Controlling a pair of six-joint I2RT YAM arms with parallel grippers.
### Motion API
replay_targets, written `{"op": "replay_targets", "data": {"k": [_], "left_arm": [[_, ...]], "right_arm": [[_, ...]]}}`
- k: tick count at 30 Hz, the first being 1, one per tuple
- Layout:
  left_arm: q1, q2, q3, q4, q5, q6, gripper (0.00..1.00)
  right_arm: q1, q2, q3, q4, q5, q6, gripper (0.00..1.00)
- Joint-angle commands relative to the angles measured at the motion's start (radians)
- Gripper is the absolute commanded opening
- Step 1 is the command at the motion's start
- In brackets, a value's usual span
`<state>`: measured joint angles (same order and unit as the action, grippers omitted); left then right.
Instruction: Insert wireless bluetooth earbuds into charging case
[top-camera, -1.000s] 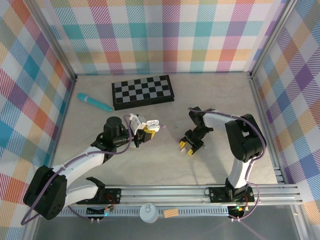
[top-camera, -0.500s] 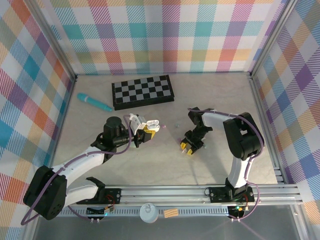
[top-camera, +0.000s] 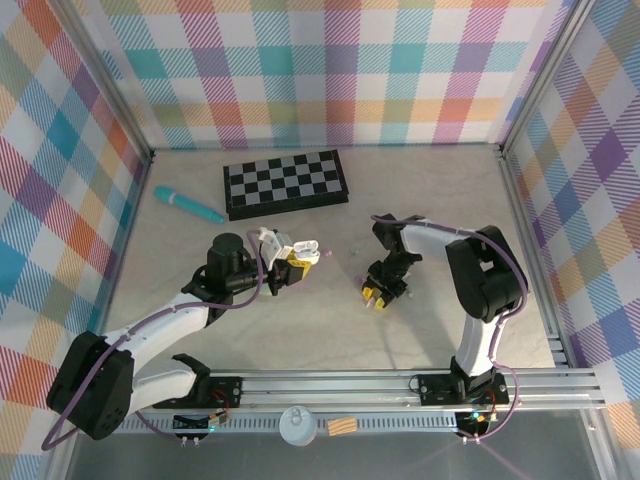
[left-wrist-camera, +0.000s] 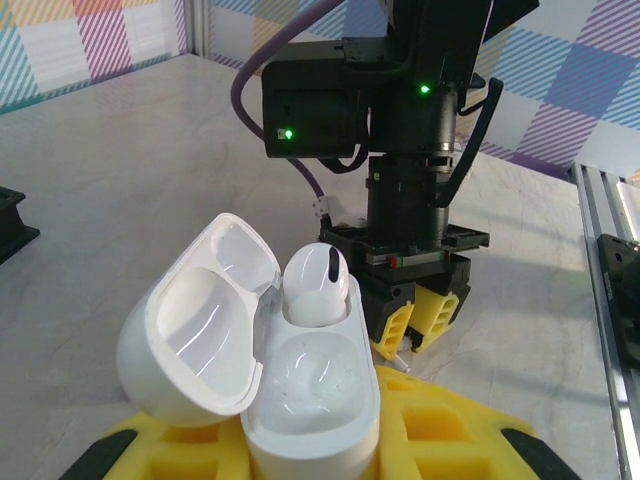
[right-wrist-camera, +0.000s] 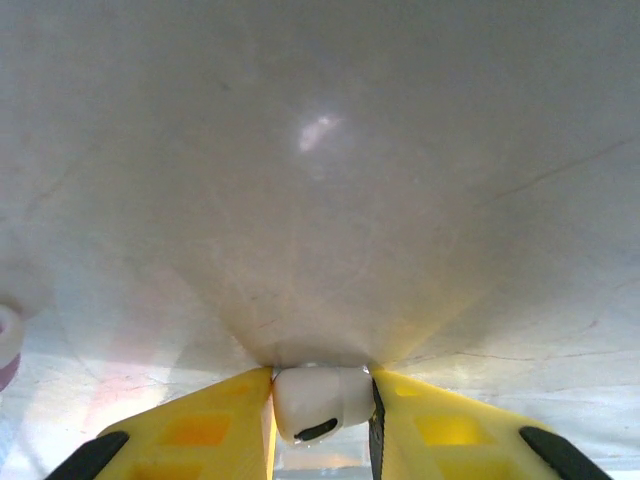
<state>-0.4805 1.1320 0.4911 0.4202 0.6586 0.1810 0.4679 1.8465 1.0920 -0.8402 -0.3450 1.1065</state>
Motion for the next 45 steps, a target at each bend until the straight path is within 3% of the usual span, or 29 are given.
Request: {"op": "replay_targets", "data": {"k": [1,17,45], "left_arm": [[0.011,0.003,0.031,0.028,0.029,0.019,0.02],[-0.027,0.182,0.062,0.152,0.017,-0.003,0.02],[-0.113,0.458,0.175,0.394,0.056,-0.125,0.02]], "right_arm": [[0.023,-0.063,0.040,-0.026,0.136,-0.031,0.29],[0.108,-0.243,0.194,-0.093,0.376,-0.115,0.29],[0.208,-0.263,0.441,-0.058,0.349,-0.174,0.28]]}}
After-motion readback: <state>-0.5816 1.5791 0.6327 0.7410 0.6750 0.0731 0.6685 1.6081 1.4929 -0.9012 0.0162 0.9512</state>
